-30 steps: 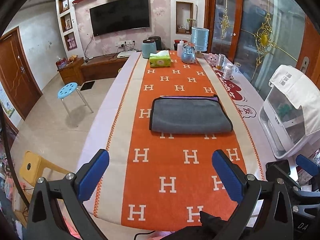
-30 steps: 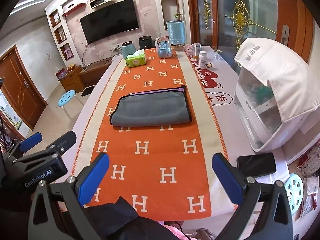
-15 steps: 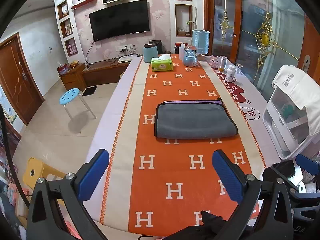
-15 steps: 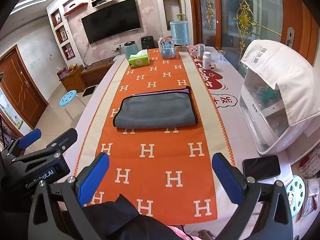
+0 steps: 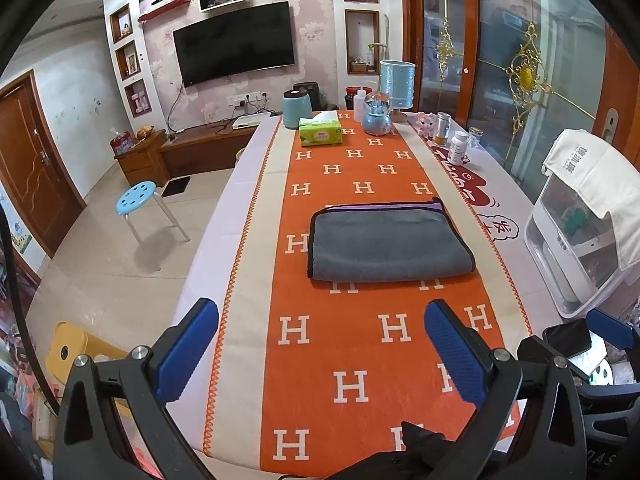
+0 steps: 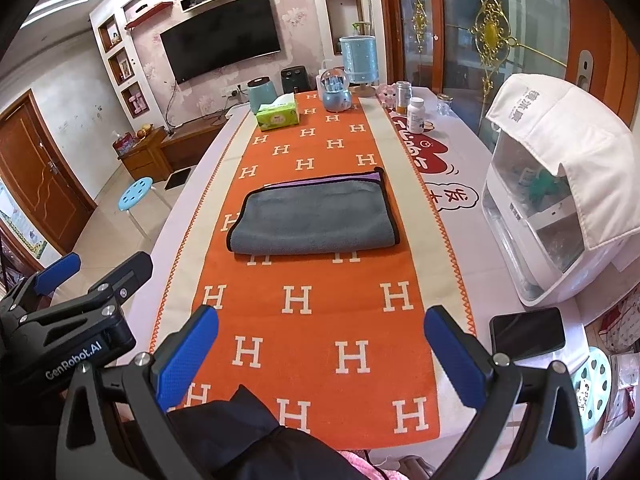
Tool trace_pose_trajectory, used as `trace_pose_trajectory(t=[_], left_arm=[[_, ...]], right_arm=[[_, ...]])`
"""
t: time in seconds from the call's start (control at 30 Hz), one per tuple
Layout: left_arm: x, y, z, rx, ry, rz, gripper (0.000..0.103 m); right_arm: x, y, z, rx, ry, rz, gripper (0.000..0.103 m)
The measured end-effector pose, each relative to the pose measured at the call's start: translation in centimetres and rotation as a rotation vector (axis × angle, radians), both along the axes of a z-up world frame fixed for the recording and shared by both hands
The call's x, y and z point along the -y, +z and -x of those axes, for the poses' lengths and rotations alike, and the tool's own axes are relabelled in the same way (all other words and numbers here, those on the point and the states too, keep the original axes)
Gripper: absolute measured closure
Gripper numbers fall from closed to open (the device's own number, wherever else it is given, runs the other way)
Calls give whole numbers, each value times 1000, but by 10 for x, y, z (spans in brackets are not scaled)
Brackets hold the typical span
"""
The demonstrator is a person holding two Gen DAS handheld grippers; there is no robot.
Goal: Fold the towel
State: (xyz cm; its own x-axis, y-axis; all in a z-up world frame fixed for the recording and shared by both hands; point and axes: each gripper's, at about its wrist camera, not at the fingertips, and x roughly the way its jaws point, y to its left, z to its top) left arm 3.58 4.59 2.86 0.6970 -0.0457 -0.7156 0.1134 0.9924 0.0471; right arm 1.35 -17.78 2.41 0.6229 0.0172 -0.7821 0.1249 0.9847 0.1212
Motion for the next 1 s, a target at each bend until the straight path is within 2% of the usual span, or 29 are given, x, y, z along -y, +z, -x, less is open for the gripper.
trace_pose_trajectory(t=[1.0], left_arm=[[5, -6, 2, -12, -33, -2, 1]], right_arm=[[7, -10, 9, -38, -41, -9, 0]])
